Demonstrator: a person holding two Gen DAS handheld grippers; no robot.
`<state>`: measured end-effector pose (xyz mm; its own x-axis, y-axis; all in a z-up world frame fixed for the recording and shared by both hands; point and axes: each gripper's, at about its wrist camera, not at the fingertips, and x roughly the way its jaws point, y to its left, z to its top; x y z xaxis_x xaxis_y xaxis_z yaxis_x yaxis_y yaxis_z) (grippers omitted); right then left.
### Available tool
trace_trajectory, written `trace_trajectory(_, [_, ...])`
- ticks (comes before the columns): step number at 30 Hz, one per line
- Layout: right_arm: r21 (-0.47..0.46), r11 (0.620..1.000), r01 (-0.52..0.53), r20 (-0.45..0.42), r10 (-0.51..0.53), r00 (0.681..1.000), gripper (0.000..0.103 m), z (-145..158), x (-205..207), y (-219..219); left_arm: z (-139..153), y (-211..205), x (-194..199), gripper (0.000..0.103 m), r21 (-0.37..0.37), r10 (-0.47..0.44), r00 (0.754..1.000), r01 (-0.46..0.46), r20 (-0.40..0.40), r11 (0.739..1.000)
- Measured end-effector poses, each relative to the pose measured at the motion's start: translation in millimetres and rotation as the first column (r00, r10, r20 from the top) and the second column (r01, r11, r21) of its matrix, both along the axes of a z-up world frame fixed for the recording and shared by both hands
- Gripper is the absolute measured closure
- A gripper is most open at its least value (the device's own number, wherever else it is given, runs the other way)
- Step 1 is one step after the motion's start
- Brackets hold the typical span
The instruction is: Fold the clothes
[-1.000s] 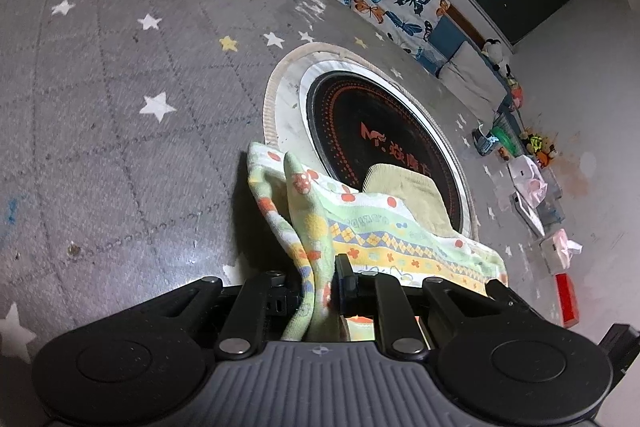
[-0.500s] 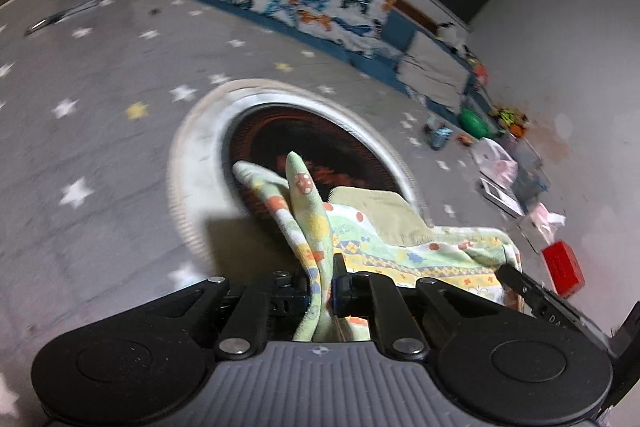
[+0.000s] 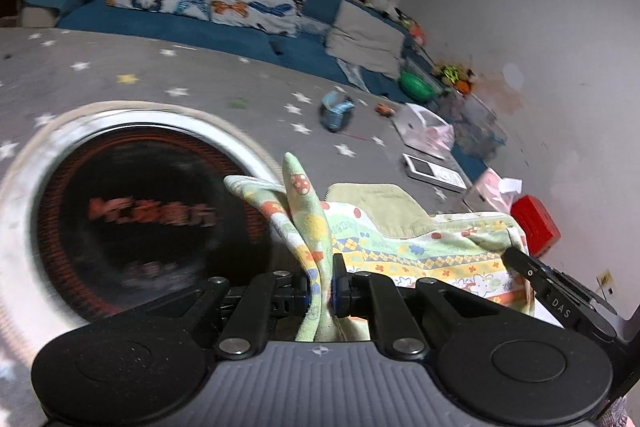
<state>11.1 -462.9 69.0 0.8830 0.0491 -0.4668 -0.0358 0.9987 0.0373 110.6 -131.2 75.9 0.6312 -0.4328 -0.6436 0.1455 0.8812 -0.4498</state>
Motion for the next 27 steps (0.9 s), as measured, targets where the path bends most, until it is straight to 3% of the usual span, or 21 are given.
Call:
trace_trajectory(6, [-0.011, 0.998, 0.065, -0.018, -0.066, 0.998, 0.095, -8.4, 12.3, -32.1, -7.5, -38.0, 19.4, 0.094, 0.028, -0.05, 0.999, 0.05, 0.003, 0.998])
trace_trajectory(14, [-0.009, 0.994, 0.11, -0.086, -0.111, 0.99, 0.095, -35.3, 29.9, -53.0, -33.2, -55.6, 35.5, 0.093, 0.073, -0.062, 0.996, 0.066, -0.058, 0.995])
trace_trajectory(22, [-0.029, 0.988, 0.155, -0.129, -0.157, 0.979, 0.09, -50.0, 33.6, -62.6, -41.7, -38.2, 36.4, 0.074, 0.136, -0.007, 0.997, 0.017, -0.076, 0.99])
trace_trajectory(27, [-0.016, 0.993, 0.118, -0.115, -0.119, 0.986, 0.087, -44.3, 32.0, -56.4, -32.5, -36.1, 38.1, 0.074, 0.144, 0.012, 0.999, -0.005, -0.048, 0.99])
